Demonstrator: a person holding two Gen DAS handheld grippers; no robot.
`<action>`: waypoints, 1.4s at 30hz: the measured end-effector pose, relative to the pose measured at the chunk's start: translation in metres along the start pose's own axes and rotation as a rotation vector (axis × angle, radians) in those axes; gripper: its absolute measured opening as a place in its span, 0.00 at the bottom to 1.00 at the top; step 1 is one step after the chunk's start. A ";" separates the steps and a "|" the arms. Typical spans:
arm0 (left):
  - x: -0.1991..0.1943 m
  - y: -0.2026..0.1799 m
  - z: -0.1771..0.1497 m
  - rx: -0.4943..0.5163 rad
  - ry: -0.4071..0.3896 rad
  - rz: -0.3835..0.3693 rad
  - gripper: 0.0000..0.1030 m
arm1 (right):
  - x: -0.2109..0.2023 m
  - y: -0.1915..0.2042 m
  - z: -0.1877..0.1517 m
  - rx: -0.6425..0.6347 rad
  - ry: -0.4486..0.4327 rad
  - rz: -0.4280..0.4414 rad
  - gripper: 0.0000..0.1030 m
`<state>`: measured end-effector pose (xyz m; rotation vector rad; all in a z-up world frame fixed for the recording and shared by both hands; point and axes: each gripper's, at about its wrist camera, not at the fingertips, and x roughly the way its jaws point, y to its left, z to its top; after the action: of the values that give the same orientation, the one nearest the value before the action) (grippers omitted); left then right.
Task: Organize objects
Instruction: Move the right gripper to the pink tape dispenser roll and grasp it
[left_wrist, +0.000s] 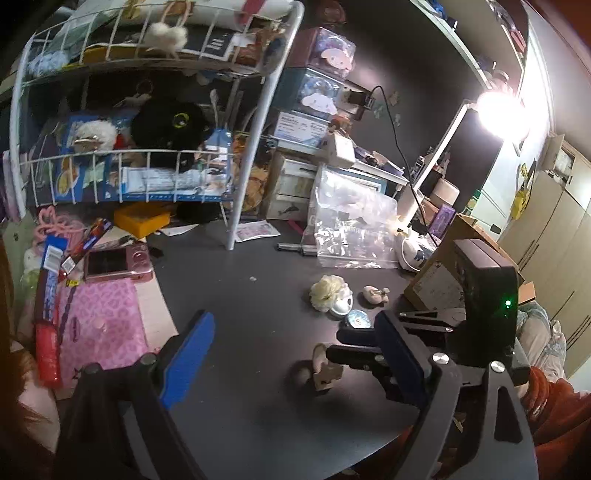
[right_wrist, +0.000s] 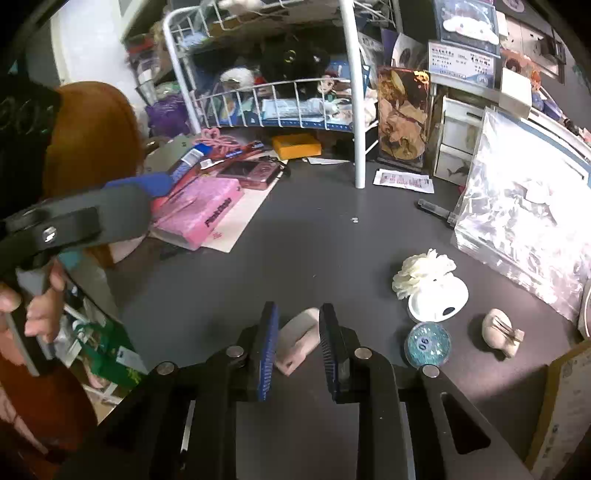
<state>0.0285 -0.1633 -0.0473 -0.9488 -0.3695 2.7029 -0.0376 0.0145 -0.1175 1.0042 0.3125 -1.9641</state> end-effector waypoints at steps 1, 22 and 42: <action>0.000 0.003 -0.001 -0.004 -0.001 0.000 0.84 | 0.001 -0.001 0.000 0.003 0.005 -0.005 0.18; 0.010 0.005 0.000 -0.008 0.010 -0.043 0.84 | -0.012 -0.055 -0.048 0.228 0.052 -0.047 0.30; 0.012 -0.017 -0.002 0.038 0.052 -0.019 0.84 | 0.014 -0.022 -0.038 -0.057 0.022 -0.213 0.37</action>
<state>0.0235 -0.1429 -0.0505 -0.9980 -0.3141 2.6524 -0.0385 0.0400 -0.1558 0.9906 0.5027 -2.1228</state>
